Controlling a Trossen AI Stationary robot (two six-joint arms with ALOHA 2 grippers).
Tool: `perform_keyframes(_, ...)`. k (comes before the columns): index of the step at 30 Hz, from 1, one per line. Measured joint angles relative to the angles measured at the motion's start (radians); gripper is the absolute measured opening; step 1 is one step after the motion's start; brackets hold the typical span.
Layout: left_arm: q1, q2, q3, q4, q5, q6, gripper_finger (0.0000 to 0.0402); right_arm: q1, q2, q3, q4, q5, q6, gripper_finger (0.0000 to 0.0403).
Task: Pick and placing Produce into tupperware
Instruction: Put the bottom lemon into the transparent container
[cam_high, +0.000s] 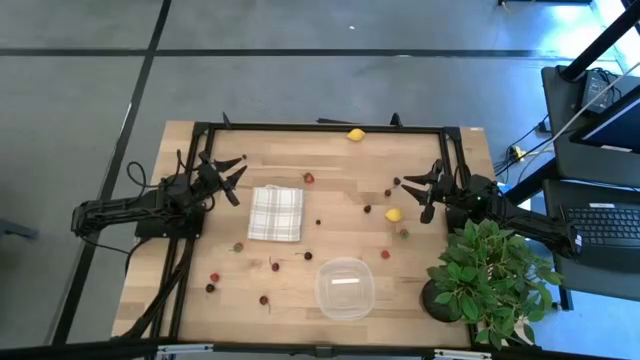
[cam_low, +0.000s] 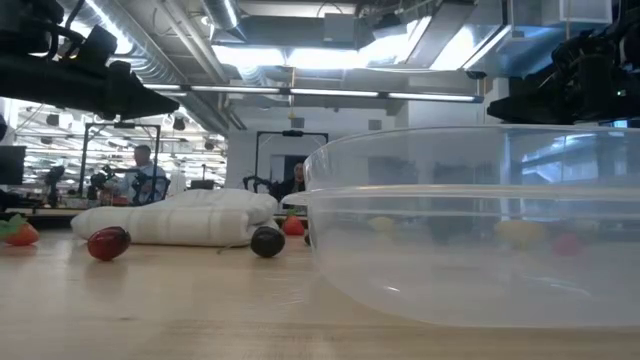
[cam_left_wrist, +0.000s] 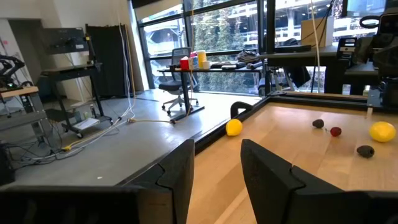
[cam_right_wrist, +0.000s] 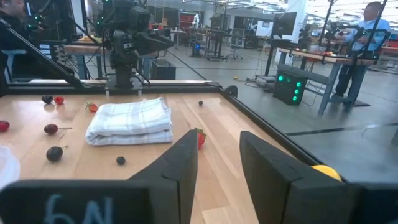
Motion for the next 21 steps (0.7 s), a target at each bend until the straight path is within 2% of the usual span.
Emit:
perform_keyframes(17, 0.0, 0.0, 0.0, 0.0, 0.0, 0.0, 0.0126, 0.002, 0.0, 0.0, 0.011, -0.001, 0.114, 0.0123)
perform_keyframes(21, 0.0, 0.0, 0.0, 0.0, 0.0, 0.0, 0.0126, 0.002, 0.0, 0.0, 0.024, -0.009, 0.159, 0.0143)
